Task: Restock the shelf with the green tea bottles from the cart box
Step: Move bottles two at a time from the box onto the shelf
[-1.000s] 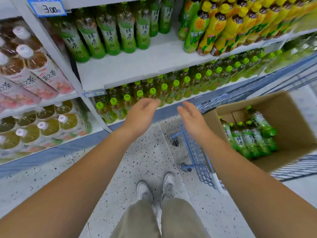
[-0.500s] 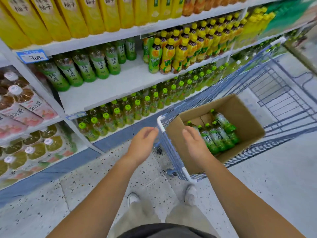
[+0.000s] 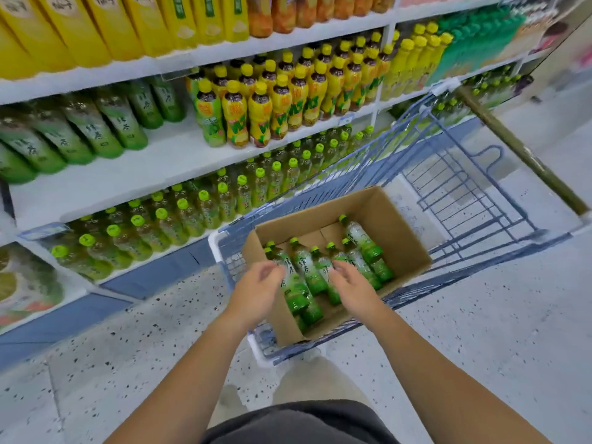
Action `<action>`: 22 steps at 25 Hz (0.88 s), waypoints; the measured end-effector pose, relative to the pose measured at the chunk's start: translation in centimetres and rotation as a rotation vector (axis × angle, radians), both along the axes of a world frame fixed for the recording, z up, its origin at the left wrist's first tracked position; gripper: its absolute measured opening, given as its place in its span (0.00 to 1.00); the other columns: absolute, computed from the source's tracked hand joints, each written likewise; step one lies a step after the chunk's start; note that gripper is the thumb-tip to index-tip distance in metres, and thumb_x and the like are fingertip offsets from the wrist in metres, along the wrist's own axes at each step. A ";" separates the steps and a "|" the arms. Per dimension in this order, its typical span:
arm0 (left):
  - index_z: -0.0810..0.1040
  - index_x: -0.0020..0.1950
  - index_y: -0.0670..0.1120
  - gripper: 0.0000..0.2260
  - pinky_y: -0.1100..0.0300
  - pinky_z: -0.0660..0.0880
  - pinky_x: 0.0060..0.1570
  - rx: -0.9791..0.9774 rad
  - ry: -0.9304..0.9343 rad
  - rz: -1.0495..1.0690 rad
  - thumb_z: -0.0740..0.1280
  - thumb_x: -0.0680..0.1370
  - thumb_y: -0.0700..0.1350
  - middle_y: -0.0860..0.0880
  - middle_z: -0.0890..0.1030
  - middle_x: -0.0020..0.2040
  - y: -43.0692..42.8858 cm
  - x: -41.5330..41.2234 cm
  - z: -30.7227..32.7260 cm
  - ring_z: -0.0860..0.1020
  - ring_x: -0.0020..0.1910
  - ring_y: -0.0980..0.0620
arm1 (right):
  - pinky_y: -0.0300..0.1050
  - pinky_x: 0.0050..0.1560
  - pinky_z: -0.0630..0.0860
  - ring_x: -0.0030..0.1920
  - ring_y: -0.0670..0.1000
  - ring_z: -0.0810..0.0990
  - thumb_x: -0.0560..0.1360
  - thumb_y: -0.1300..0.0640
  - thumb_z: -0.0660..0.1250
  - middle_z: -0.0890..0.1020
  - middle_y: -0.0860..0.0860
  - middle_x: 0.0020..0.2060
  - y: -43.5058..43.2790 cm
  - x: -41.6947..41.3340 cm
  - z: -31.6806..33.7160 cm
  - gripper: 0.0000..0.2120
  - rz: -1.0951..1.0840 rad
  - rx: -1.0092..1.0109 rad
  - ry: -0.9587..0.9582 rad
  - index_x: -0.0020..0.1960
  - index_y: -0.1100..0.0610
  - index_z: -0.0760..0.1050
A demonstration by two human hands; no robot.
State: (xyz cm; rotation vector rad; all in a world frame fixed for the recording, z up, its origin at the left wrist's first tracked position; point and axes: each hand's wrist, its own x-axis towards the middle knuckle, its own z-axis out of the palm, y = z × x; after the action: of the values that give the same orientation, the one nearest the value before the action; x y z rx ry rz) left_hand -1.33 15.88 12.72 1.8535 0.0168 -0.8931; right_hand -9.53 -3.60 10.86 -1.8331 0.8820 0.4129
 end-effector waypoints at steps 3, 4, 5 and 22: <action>0.69 0.74 0.50 0.23 0.52 0.70 0.65 0.050 0.046 0.019 0.61 0.81 0.59 0.52 0.74 0.69 -5.3 -0.9 -2.2 0.73 0.65 0.52 | 0.45 0.61 0.66 0.67 0.51 0.71 0.83 0.41 0.56 0.71 0.51 0.72 -5.4 0.4 -1.4 0.29 0.095 -0.017 0.077 0.79 0.53 0.59; 0.68 0.75 0.50 0.25 0.50 0.69 0.68 0.060 0.071 0.021 0.61 0.81 0.60 0.51 0.73 0.70 -6.9 -1.0 -2.9 0.73 0.67 0.51 | 0.45 0.62 0.66 0.68 0.52 0.71 0.83 0.41 0.56 0.70 0.52 0.73 -7.0 0.6 -2.1 0.29 0.116 -0.018 0.097 0.79 0.53 0.59; 0.65 0.77 0.50 0.26 0.49 0.69 0.69 0.078 0.093 0.029 0.61 0.81 0.60 0.50 0.72 0.72 -8.3 -1.0 -3.5 0.72 0.68 0.49 | 0.44 0.63 0.66 0.70 0.52 0.70 0.83 0.42 0.56 0.69 0.52 0.74 -8.5 0.7 -3.0 0.29 0.131 -0.012 0.115 0.79 0.53 0.59; 0.40 0.80 0.38 0.45 0.55 0.66 0.71 0.788 0.145 0.113 0.71 0.76 0.40 0.36 0.55 0.76 -15.6 0.7 -20.8 0.66 0.73 0.40 | 0.48 0.68 0.67 0.70 0.55 0.71 0.83 0.42 0.57 0.71 0.53 0.73 -9.4 10.7 -25.9 0.27 0.467 0.122 0.263 0.77 0.54 0.65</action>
State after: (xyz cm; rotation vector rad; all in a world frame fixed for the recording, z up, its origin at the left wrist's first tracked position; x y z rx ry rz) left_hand -0.66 0.25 -8.12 2.4633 0.6375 -1.0214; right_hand 1.12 -12.98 -15.08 -1.8896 0.5759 0.9974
